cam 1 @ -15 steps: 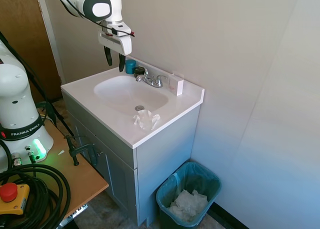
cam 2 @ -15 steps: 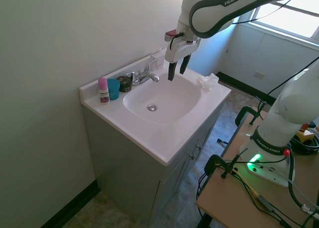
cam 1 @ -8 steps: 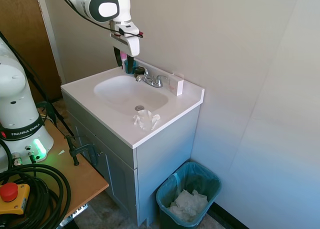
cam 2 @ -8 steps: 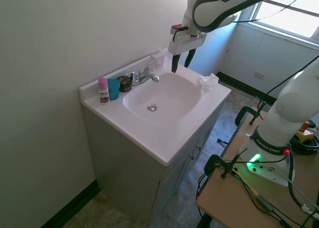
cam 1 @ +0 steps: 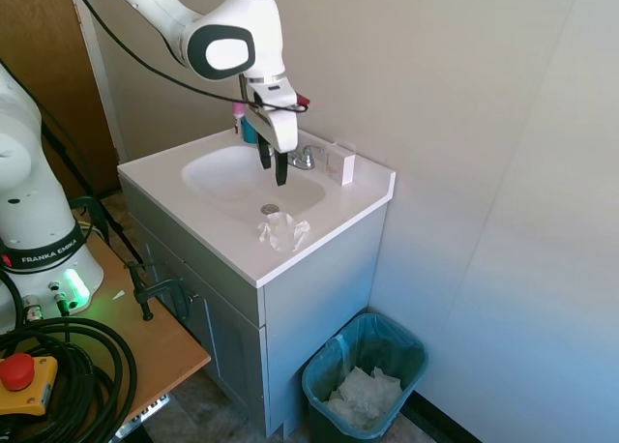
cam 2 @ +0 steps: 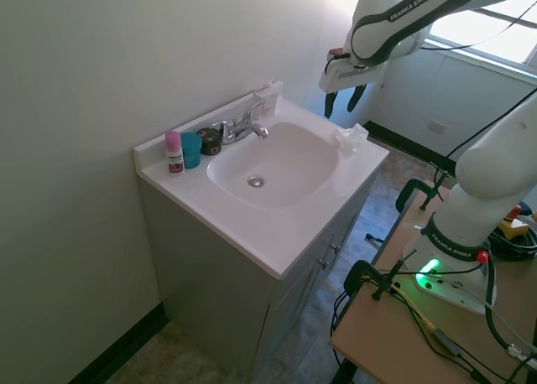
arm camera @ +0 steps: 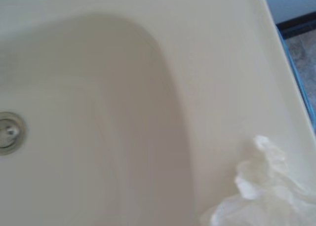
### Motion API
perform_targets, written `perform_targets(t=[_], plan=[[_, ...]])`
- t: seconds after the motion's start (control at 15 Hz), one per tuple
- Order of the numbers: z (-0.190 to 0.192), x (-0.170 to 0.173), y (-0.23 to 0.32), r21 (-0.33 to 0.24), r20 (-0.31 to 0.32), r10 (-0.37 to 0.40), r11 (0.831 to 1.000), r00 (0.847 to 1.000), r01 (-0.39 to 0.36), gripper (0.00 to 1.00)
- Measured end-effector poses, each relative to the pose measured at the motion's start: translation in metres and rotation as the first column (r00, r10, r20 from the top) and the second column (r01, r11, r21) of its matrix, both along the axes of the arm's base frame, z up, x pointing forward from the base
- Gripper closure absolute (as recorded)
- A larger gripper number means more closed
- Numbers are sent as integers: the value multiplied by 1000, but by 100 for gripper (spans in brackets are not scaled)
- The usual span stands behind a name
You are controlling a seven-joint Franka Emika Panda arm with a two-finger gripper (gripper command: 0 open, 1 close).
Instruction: Throw the tissue in the trash bin
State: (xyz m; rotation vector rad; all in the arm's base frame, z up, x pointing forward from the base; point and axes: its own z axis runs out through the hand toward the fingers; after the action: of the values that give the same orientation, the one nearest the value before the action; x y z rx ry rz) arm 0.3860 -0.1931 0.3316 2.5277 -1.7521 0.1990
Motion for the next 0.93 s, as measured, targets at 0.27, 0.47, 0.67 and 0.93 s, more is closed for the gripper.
perform_targets(t=[0.27, 0.47, 0.67, 0.93], plan=[[-41, -10, -27, 8, -27, -51, 999, 998, 51, 0], [-65, -10, -40, 16, -47, -75, 997, 996, 75, 0], [-78, -6, -45, 35, -55, -85, 996, 995, 87, 100], [-85, -3, -48, 66, -60, -77, 995, 995, 81, 100]])
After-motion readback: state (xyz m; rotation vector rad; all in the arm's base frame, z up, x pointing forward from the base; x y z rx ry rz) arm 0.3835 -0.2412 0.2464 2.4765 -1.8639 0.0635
